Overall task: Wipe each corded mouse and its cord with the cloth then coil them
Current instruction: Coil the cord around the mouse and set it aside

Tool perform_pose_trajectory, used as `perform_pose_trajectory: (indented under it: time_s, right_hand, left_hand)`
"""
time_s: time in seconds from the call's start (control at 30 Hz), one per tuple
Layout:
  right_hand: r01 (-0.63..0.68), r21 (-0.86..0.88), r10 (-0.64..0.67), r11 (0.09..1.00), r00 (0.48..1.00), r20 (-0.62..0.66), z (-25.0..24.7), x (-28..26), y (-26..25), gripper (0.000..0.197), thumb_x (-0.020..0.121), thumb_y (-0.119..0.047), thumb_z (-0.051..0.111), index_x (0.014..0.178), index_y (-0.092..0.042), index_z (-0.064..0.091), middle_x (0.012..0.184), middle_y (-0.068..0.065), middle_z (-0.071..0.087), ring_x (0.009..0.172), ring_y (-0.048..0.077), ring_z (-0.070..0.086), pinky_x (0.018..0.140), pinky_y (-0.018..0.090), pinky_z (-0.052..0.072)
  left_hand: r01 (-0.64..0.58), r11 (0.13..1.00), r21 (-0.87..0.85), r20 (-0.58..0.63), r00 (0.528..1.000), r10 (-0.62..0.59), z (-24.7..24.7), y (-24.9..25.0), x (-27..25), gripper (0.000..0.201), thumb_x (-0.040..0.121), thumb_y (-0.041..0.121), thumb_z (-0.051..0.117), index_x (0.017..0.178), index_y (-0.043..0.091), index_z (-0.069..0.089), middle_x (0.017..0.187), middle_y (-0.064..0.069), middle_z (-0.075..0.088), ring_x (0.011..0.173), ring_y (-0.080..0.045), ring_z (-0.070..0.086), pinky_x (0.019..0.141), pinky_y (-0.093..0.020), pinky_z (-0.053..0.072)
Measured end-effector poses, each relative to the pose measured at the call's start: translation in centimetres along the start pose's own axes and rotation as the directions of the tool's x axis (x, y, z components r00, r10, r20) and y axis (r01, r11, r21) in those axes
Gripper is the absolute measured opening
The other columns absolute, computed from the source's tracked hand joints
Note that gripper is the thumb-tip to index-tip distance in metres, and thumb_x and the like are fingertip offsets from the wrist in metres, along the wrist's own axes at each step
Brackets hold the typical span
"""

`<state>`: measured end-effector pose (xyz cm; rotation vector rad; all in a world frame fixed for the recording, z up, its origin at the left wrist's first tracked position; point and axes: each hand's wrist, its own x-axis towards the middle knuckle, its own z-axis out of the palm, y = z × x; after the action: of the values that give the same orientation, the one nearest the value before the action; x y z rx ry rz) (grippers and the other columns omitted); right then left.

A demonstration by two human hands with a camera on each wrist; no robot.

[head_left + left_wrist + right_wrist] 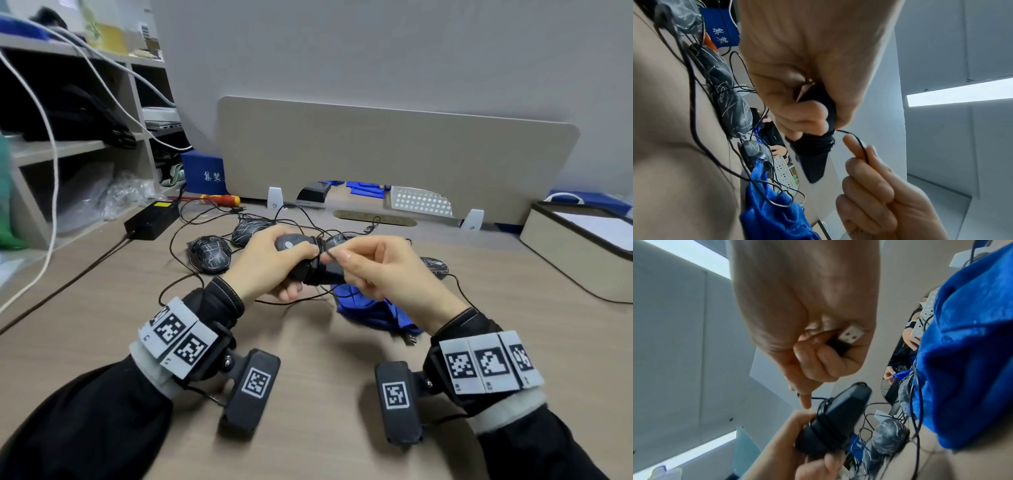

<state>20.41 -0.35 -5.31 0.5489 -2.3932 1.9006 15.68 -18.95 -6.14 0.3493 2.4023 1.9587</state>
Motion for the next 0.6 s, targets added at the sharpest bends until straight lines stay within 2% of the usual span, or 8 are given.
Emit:
perform_pose_trajectory:
  time_s: [0.1,0.2,0.33,0.43,0.5,0.6]
  right_hand:
    - [-0.081,-0.004,0.081,0.997,0.991,0.104,1.1,0.0,0.2,0.025,0.103,-0.007,0.049,0.111,0.009,0.066,0.056,0.002,0.033,0.047,0.007,0.027,0.04,0.013,0.021]
    - [-0.164,-0.016,0.164,0.986,0.975,0.149,1.0,-0.1,0.4,0.026,0.104,-0.008,0.047,0.111,0.008,0.067,0.057,0.001,0.03,0.044,0.005,0.024,0.038,0.014,0.017]
    - [-0.238,-0.034,0.24,0.971,0.969,0.057,0.5,0.1,0.5,0.025,0.102,-0.012,0.052,0.1,0.003,0.072,0.051,-0.006,0.03,0.043,0.006,0.021,0.039,0.016,0.016]
    - [-0.277,-0.052,0.274,0.96,0.96,-0.056,0.2,0.0,0.5,0.02,0.096,-0.017,0.064,0.085,-0.005,0.075,0.047,-0.01,0.034,0.044,0.009,0.022,0.04,0.019,0.017]
    - [-0.29,-0.052,0.285,0.955,0.954,-0.095,0.2,0.0,0.6,0.019,0.094,-0.016,0.066,0.08,-0.006,0.074,0.046,-0.01,0.036,0.042,0.008,0.023,0.039,0.019,0.019]
    - [-0.303,-0.057,0.294,0.951,0.948,-0.123,0.2,0.2,0.7,0.025,0.094,-0.012,0.065,0.07,-0.01,0.069,0.047,-0.008,0.037,0.041,0.008,0.024,0.039,0.018,0.018]
  left_hand:
    - [0.055,0.987,-0.149,-0.075,0.995,-0.066,-0.3,0.1,0.2,0.02,0.091,0.018,0.065,0.102,0.004,0.056,0.058,-0.017,0.059,0.037,-0.022,0.053,0.035,-0.021,0.041]
    - [0.13,0.942,-0.308,0.004,0.991,-0.135,-0.3,0.2,0.0,0.025,0.094,0.022,0.062,0.109,0.003,0.06,0.062,-0.014,0.061,0.043,-0.017,0.054,0.036,-0.019,0.042]
    - [0.248,0.906,-0.343,0.202,0.961,-0.186,-0.1,0.6,-0.4,0.029,0.097,0.03,0.054,0.104,0.003,0.062,0.066,-0.015,0.061,0.044,-0.012,0.054,0.037,-0.016,0.044]
    - [0.301,0.902,-0.308,0.293,0.933,-0.211,-0.5,0.8,-0.7,0.024,0.097,0.029,0.052,0.101,0.007,0.059,0.067,-0.014,0.063,0.045,-0.014,0.055,0.039,-0.017,0.045]
    - [0.293,0.91,-0.294,0.275,0.938,-0.213,-0.4,0.7,-0.9,0.018,0.095,0.025,0.053,0.099,0.008,0.059,0.07,-0.015,0.063,0.048,-0.017,0.056,0.04,-0.018,0.045]
    - [0.182,0.944,-0.274,0.16,0.977,-0.142,0.1,0.3,-0.8,0.012,0.092,0.016,0.058,0.094,0.005,0.059,0.073,-0.013,0.059,0.054,-0.023,0.056,0.042,-0.021,0.044]
